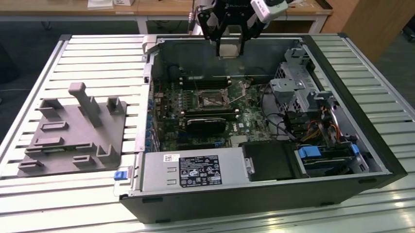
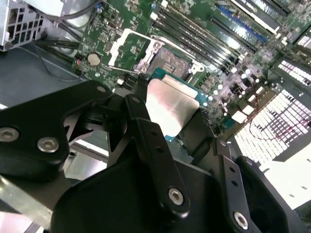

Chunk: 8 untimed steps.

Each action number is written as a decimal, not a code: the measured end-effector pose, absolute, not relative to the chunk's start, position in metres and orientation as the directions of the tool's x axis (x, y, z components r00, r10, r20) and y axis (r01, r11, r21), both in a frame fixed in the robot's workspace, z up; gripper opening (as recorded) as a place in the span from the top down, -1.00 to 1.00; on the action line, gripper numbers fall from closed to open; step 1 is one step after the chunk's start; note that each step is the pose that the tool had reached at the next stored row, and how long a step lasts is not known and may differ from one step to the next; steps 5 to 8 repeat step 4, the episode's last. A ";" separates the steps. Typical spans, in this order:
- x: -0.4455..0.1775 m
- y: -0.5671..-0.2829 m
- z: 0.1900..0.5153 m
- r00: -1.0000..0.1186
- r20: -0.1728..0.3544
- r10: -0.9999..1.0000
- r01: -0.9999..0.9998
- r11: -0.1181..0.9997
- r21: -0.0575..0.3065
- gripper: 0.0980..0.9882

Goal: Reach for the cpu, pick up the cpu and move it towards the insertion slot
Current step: 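Pick up the cpu and move it towards the insertion slot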

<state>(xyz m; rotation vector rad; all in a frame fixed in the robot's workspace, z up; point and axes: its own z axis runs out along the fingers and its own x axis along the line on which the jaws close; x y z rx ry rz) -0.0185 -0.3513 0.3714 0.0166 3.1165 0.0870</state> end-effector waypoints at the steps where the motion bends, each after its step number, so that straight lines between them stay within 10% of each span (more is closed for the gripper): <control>1: -0.019 -0.351 0.371 -1.000 -0.024 0.011 0.010 0.998 0.056 0.00; 8: -0.019 -0.351 0.371 -1.000 -0.024 0.011 0.010 0.998 0.056 0.00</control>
